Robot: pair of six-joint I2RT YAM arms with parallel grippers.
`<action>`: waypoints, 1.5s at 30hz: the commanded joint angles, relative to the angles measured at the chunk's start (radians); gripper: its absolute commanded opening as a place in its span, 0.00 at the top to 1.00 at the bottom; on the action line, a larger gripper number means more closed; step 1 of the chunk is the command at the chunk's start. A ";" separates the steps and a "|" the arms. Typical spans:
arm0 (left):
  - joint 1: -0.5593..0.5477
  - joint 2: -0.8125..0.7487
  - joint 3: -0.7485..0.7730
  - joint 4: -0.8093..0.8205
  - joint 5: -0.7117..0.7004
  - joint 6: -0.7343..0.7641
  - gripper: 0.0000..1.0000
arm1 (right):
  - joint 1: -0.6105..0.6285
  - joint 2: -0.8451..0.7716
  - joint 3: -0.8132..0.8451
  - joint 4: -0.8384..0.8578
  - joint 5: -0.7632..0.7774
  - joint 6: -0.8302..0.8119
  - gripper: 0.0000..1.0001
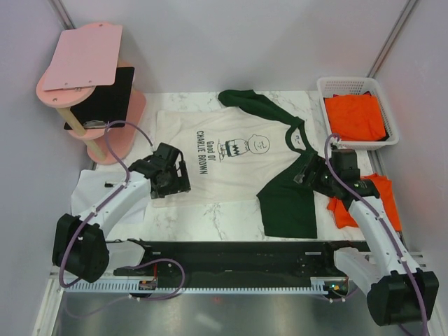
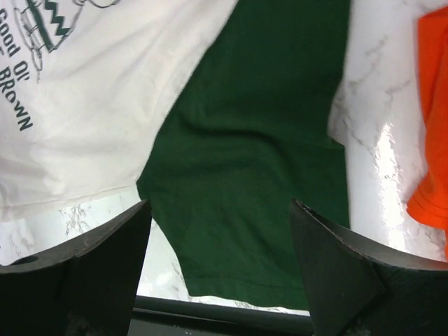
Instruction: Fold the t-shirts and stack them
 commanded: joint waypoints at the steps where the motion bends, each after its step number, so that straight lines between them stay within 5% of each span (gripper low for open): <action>1: 0.004 -0.062 -0.063 0.079 0.069 -0.113 0.07 | -0.096 0.013 -0.101 -0.097 -0.083 0.022 0.14; 9: 0.006 -0.090 -0.160 0.113 0.127 -0.175 0.07 | -0.340 0.071 -0.225 -0.106 -0.339 0.015 0.20; 13: 0.010 -0.093 -0.186 0.134 0.121 -0.184 0.07 | -0.400 0.048 -0.289 -0.121 -0.346 0.042 0.21; 23: 0.081 -0.074 -0.195 0.165 0.132 -0.156 0.06 | -0.405 -0.007 -0.267 -0.281 -0.263 0.005 0.20; 35: 0.096 -0.024 -0.192 0.199 0.161 -0.123 0.07 | -0.428 -0.091 -0.558 -0.115 -0.498 0.159 0.19; 45: 0.098 -0.044 -0.200 0.202 0.156 -0.119 0.07 | -0.430 -0.078 -0.380 -0.216 -0.493 0.021 0.24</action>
